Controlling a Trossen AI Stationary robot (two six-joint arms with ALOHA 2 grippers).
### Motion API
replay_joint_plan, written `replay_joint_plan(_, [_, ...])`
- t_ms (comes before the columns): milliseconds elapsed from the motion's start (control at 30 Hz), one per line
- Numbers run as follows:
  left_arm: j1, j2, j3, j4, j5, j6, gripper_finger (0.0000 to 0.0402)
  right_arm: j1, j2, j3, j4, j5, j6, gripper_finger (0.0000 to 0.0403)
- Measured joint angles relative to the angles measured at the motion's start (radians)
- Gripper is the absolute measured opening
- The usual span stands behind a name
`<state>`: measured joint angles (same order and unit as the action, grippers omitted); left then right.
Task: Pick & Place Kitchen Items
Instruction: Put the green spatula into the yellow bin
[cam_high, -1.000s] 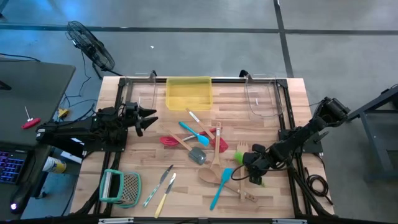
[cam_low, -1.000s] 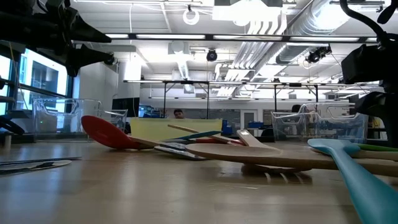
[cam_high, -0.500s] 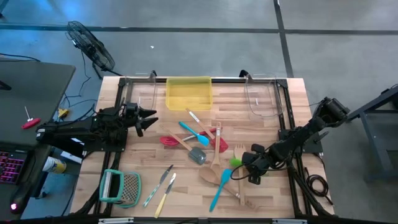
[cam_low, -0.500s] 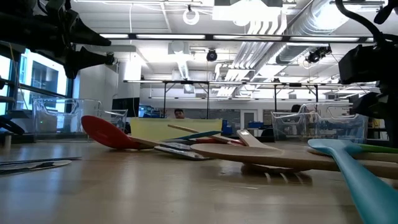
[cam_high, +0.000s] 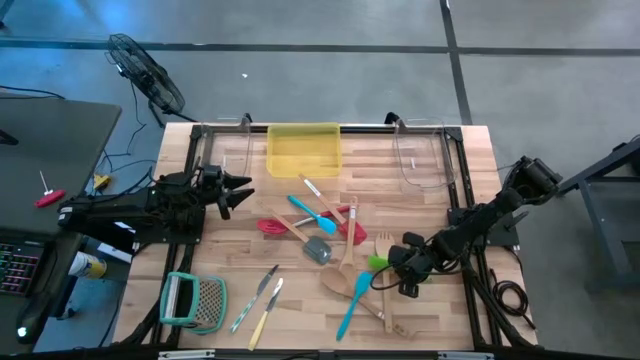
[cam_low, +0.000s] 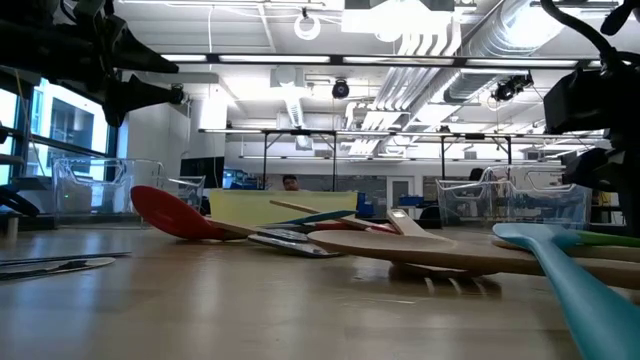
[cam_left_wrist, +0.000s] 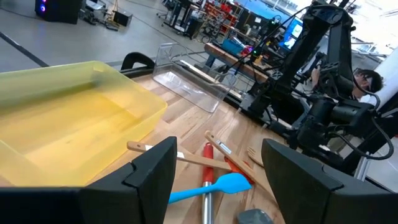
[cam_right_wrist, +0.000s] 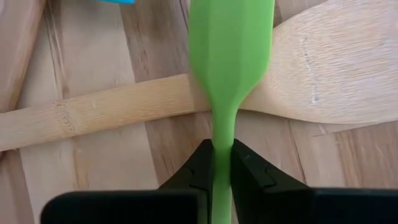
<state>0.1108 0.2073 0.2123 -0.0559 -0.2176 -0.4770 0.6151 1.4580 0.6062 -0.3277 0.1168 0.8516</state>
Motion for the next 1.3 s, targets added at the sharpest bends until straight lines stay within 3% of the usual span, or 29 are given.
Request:
replay_joint_plan(300, [0.000, 0.000, 0.000, 0.001, 0.000, -0.001, 0.0232, 0.000, -0.019, 0.081, -0.031, 0.024, -0.094, 0.0021])
replay_joint_plan(667, [0.000, 0.000, 0.000, 0.057, 0.063, 0.011, 0.0232, -0.003, -0.020, 0.210, -0.055, 0.206, -0.270, 0.0021])
replay_joint_plan(867, [0.000, 0.000, 0.000, 0.182, 0.150, 0.072, 0.0232, -0.029, -0.020, 0.267, -0.007, 0.259, -0.423, 0.0021])
replay_joint_plan(1300, [0.000, 0.004, 0.000, 0.314, 0.215, 0.230, 0.0232, -0.122, -0.022, 0.271, 0.241, 0.251, -0.784, 0.0021])
